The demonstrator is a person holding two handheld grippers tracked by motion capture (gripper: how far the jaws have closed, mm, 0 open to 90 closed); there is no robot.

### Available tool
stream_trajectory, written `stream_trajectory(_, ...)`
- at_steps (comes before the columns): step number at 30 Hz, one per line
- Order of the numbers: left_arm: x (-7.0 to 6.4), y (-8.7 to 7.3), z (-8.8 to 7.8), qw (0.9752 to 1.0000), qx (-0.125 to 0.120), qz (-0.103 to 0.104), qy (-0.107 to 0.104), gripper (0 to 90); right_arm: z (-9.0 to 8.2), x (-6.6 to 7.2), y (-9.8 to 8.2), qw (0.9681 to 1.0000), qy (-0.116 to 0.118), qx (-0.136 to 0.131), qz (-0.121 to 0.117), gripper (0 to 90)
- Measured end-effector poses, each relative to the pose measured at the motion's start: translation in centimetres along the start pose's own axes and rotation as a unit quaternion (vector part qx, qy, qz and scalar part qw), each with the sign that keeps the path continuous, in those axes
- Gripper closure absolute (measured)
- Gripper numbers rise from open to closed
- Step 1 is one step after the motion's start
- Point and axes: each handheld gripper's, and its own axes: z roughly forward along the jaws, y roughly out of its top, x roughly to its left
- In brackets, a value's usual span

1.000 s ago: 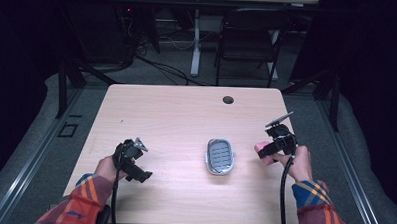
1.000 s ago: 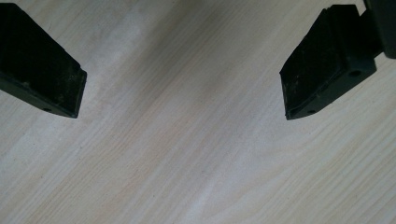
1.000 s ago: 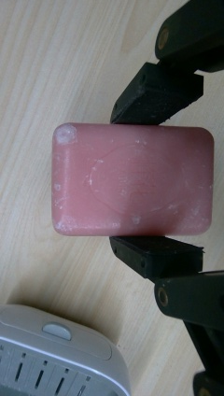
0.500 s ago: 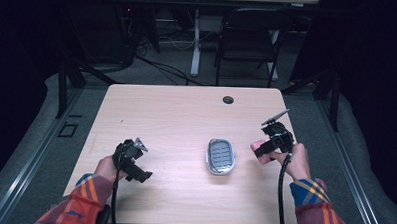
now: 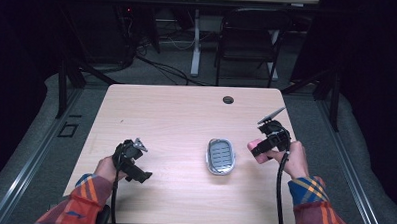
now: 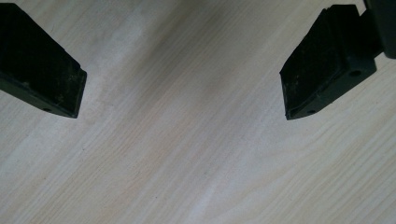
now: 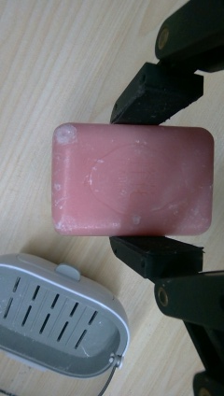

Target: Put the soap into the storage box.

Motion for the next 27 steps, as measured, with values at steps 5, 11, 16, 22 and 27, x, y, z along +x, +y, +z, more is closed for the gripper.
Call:
stream_trajectory(5, -0.1, 0.1, 0.0, 1.0, 0.0, 0.008, -0.001, 0.2, 0.1, 0.5, 0.1, 1.0, 0.002, 0.0, -0.003, 36.9)
stream_trajectory(11, -0.1, 0.1, 0.0, 1.0, 0.0, 0.008, -0.002, 0.2, -0.2, 1.1, 0.5, 0.9999, 0.004, 0.001, -0.015, 36.9)
stream_trajectory(16, -0.2, 0.1, 0.1, 1.0, -0.002, 0.009, -0.002, 0.2, -0.2, 1.5, 0.8, 0.9998, 0.008, -0.005, -0.018, 36.9)
stream_trajectory(22, -0.1, 0.1, 0.0, 0.9999, -0.002, 0.01, -0.003, 0.2, -0.3, 2.6, 1.3, 0.9996, 0.008, -0.008, -0.024, 36.9)
stream_trajectory(27, -0.1, 0.1, 0.0, 0.9999, -0.002, 0.01, -0.003, 0.2, -0.3, 2.9, 1.5, 0.9994, 0.007, -0.003, -0.033, 36.9)
